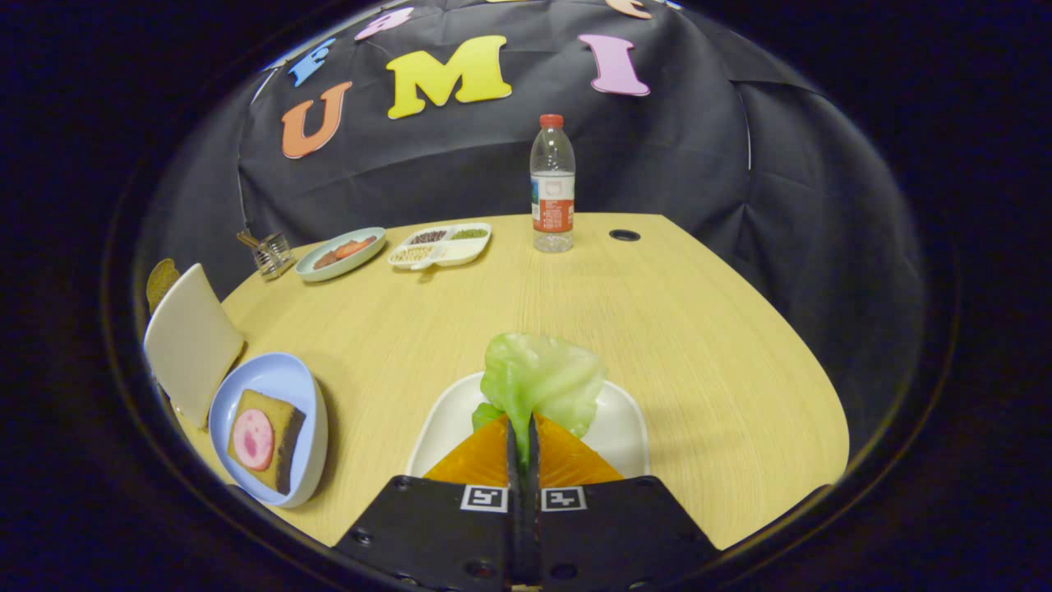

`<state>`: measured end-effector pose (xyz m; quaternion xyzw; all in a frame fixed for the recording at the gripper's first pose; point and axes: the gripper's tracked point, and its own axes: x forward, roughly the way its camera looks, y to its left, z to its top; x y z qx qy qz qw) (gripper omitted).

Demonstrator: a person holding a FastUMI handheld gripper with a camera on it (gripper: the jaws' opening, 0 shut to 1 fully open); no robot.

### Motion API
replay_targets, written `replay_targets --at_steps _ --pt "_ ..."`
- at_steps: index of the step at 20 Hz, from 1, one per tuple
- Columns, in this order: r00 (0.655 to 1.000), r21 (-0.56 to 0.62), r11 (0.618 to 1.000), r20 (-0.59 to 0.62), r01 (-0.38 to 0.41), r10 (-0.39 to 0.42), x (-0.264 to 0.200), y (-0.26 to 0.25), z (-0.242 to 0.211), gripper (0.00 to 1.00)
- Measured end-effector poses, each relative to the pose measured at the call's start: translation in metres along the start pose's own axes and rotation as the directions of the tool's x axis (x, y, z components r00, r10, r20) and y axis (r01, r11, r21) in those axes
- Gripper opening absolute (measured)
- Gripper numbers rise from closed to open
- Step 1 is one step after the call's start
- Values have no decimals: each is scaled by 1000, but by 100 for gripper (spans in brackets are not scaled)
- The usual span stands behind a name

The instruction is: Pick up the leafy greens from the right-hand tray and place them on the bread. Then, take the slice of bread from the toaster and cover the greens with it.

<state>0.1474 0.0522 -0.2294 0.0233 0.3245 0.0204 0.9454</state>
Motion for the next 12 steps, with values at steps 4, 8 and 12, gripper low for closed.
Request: replay_targets --at_steps 4,8,12 --pt "999 -3 1000 44 -18 18 -18 11 16 0" --pt "995 -8 999 92 -33 33 -40 26 32 0" --pt "989 -46 997 132 -68 73 -68 62 44 0"
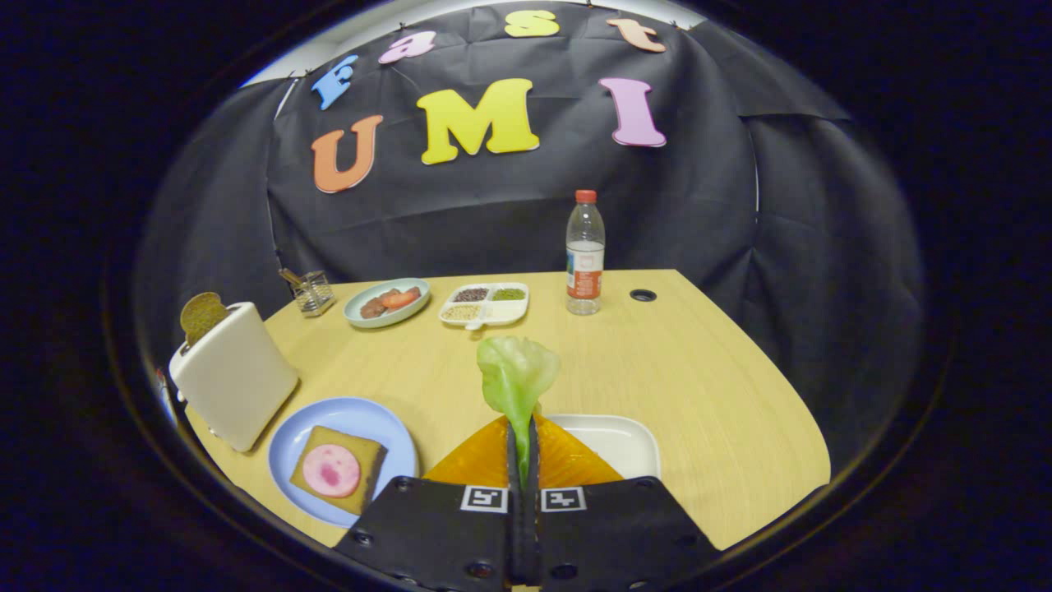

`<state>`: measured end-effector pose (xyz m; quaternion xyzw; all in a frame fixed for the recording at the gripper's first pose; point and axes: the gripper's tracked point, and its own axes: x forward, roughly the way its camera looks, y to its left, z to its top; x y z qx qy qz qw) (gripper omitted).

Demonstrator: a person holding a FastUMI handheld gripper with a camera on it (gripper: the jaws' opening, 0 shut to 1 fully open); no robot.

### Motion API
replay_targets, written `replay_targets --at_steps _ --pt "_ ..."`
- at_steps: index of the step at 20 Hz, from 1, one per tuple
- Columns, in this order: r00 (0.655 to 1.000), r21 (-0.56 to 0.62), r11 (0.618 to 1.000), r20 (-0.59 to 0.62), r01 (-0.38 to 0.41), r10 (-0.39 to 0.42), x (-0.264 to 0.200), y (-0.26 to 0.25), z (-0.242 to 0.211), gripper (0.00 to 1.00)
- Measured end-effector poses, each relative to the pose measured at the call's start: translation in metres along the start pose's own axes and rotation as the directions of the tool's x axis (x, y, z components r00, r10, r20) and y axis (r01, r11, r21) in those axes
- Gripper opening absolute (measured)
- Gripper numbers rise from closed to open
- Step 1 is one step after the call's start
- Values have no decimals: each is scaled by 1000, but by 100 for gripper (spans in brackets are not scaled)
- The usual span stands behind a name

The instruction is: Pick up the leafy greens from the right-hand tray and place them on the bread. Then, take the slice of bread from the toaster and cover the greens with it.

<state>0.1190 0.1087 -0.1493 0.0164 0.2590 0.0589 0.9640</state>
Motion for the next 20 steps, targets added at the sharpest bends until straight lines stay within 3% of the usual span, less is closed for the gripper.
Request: replay_targets --at_steps 4,12,20 --pt "998 -64 997 19 -50 52 -19 57 7 0" --pt "991 -149 980 -49 -130 124 -18 154 -22 0" --pt "989 -182 978 -123 -99 77 2 165 -56 0"
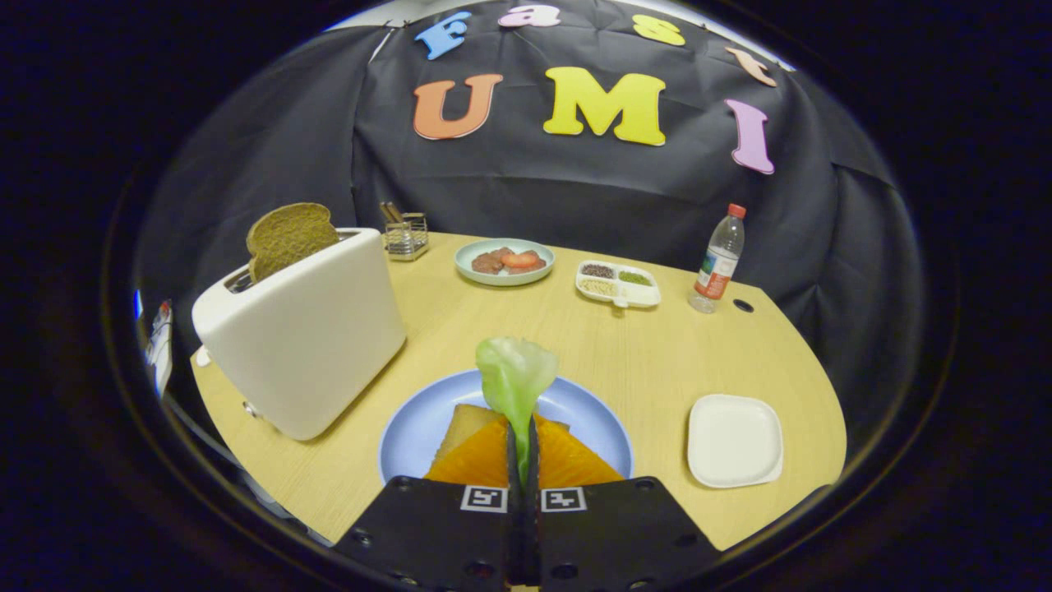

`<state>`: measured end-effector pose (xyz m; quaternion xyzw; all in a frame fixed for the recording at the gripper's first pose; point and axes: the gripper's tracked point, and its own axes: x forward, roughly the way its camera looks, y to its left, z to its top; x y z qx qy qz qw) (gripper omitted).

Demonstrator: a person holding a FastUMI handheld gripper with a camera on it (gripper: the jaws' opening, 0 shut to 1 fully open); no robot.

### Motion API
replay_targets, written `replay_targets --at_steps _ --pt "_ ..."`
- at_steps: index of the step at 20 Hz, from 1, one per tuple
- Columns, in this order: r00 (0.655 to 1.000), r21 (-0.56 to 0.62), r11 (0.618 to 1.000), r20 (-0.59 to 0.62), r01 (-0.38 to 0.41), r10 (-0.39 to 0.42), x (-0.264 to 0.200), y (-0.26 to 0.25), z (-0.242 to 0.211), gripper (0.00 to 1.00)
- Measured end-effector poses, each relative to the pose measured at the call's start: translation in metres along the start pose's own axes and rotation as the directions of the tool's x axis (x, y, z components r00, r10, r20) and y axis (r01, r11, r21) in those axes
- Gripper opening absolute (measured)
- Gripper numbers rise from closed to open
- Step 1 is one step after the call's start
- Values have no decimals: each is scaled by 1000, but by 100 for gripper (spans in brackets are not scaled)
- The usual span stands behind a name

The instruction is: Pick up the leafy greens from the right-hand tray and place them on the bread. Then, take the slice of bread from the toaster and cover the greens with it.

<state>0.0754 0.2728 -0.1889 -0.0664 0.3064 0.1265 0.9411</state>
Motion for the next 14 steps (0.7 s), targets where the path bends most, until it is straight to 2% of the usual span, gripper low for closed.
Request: replay_targets --at_steps 4,6,7,10,11,14 --pt "998 61 997 -34 -50 52 3 9 -7 2" --pt "997 86 994 -44 -67 71 6 12 -11 10" --pt "996 89 994 -48 -67 71 6 12 -12 19" --pt "997 81 995 -53 -56 61 8 13 -16 35" --pt "997 76 996 -53 -54 58 7 14 -16 51" --pt "998 49 998 -41 -44 46 5 13 -15 67"
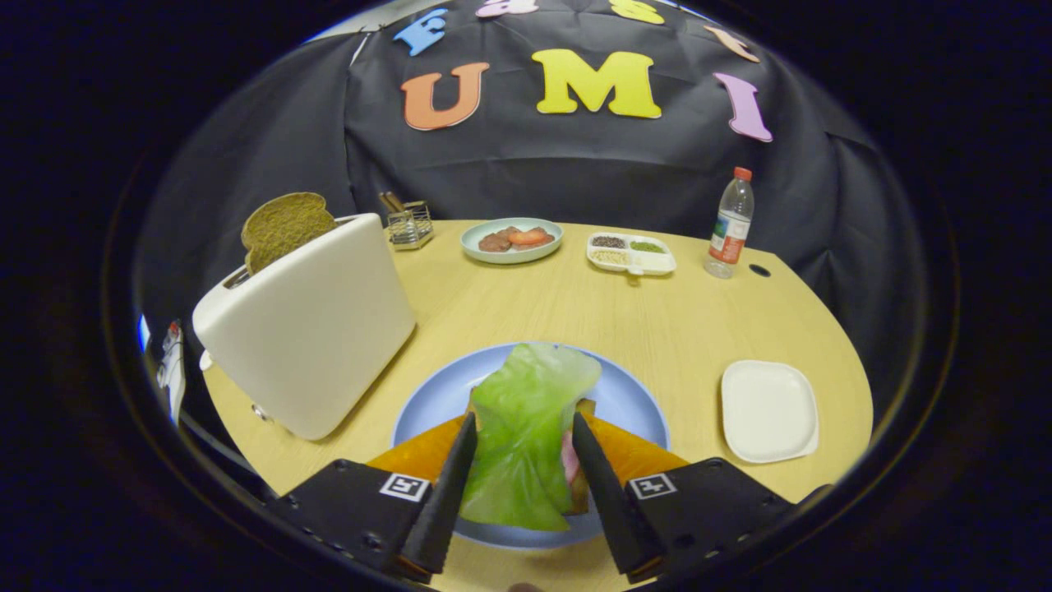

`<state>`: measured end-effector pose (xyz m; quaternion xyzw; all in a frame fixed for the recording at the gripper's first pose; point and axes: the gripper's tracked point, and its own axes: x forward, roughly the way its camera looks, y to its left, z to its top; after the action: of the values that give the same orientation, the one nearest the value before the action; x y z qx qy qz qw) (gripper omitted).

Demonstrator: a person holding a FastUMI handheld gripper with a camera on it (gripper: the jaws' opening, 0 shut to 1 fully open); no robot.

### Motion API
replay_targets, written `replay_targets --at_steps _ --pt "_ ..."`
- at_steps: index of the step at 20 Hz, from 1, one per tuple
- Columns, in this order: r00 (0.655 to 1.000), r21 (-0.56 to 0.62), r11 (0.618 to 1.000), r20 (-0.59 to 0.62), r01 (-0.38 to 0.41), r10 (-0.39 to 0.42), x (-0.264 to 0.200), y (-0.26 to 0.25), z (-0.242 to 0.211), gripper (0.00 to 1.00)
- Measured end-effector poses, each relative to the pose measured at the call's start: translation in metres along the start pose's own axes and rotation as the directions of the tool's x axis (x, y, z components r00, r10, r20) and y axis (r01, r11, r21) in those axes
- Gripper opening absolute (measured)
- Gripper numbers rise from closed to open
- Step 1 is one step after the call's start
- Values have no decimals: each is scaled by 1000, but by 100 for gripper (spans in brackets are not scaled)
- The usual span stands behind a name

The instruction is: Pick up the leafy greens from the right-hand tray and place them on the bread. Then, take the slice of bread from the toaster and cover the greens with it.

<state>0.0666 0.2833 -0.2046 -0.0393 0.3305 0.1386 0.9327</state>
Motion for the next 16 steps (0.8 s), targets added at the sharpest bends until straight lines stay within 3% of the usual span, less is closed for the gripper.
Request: replay_targets --at_steps 4,7,16 --pt "1000 -3 1000 20 -17 17 -8 5 4 88" --pt "999 0 1000 43 -26 26 -13 8 10 96" --pt "985 -16 1000 175 1 2 -49 13 40 96"
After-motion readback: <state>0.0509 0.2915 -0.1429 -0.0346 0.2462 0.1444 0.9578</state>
